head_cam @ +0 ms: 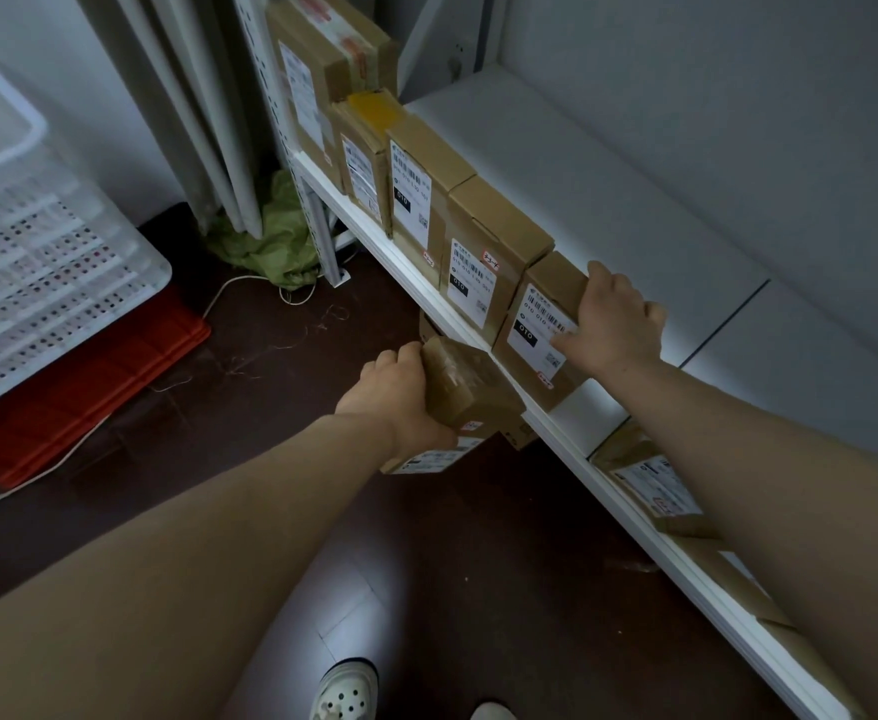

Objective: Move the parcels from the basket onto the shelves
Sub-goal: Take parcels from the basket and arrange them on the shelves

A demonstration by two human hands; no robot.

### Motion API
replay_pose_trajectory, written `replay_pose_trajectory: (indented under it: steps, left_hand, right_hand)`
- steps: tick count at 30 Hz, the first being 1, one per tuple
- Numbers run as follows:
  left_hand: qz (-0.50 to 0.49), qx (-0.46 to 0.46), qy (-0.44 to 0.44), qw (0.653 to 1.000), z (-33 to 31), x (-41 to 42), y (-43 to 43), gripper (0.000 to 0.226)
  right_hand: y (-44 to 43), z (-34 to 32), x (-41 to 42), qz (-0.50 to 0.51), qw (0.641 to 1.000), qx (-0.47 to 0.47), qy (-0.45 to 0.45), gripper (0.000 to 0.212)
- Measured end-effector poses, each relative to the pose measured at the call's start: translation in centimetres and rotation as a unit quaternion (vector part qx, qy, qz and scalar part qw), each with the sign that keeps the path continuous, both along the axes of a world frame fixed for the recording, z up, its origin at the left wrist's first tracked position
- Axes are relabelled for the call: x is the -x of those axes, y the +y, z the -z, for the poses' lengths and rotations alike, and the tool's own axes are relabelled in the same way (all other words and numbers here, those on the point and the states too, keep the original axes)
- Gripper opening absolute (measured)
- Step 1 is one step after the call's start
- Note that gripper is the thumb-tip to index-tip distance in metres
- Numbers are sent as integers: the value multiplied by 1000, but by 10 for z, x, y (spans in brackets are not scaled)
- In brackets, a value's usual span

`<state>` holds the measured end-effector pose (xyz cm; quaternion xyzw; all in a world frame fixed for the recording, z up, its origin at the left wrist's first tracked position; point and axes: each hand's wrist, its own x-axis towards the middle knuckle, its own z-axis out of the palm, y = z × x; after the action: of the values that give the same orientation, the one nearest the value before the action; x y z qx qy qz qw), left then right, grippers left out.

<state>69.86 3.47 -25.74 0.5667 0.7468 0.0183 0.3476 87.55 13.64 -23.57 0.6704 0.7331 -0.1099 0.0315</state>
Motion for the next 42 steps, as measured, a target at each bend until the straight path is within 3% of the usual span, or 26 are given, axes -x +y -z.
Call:
replay_pose_trajectory:
  steps: [8,17,20,23,27,29,32,34,37,39,42]
  left_hand:
    - [10,0,3,1000,-1,-11,3,105]
    - [14,0,3,1000,2,-16,-2,103]
    - [17,-3,3,1000,2,-16,-3,103]
    - [19,0,1,1000,1,-20,-5,104]
    - [35,9,0,999,0,-30,-7,103]
    - [40,12,-3,999,-1,-37,-8,104]
    - [47,17,-7,999,-1,-49,-8,105]
    - [53,19,-8,998,0,-57,-8,106]
    - [63,20,-6,998,2,-63,-10,105]
    - [69,20,-3,997,3,-64,-10,104]
    - [66,20,1,998,4,-62,-11,104]
  right_hand:
    - [-3,1,-10,5,999,24,36,56]
    - [0,7,-13,8,998,20,63,61]
    - [3,7,-13,8,997,21,78,72]
    - [1,4,-21,24,995,32,93,100]
    - [-11,-5,-66,63,991,-11,116,79]
    - [-20,-9,-97,72,994,30,80,89]
    - [-38,-9,-126,50,986,154,-29,127]
    - [-48,-2,-134,18,975,203,-92,138]
    - [-52,9,-138,12,976,189,-111,123]
    - [-47,12,-134,31,981,184,-58,113]
    - [-39,17,-122,42,984,176,-1,117]
